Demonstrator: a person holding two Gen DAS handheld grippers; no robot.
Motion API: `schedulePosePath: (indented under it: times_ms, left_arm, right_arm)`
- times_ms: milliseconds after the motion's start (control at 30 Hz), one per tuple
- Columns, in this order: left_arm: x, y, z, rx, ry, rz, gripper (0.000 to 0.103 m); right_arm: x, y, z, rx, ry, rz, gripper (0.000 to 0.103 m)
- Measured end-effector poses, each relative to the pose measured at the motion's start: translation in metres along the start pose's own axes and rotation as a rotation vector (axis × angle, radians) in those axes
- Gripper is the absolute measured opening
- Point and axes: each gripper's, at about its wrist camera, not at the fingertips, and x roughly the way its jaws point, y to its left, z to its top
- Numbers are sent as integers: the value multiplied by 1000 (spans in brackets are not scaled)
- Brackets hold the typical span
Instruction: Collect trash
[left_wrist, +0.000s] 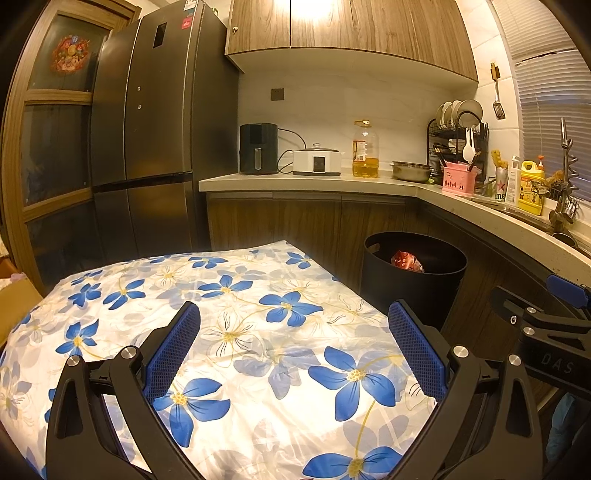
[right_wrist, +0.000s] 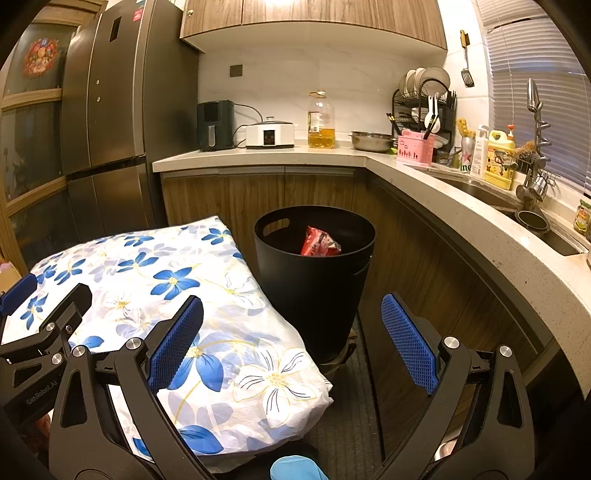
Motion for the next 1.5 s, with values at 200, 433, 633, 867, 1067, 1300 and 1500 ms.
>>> schedulePosePath:
  times_ms: [200, 433, 633, 867, 1067, 1300, 1500]
  left_arm:
    - [0, 0, 1, 2, -1, -2, 97]
    - [0, -1, 1, 3, 0, -1, 97]
    - [0, 1, 1, -1, 6, -3, 97]
    - [-1, 1, 0, 1, 5, -5, 97]
    - [-1, 0, 0, 4, 2, -5, 97]
    - [-1, -1, 0, 6, 9, -11, 80]
    - [-2, 0, 0, 13, 1, -23, 78]
  right_arm:
    - [1, 0, 1, 1, 1, -2, 96]
    - [1, 0, 1, 2, 2, -2, 96]
    - [1, -1, 1, 2, 2, -3, 96]
    - [1, -2, 1, 4, 3, -5, 96]
    - [1, -2, 1, 6, 3, -6, 96]
    - [2, -2, 0, 10, 4, -14, 96]
    - [3, -3, -1, 10, 3, -14, 96]
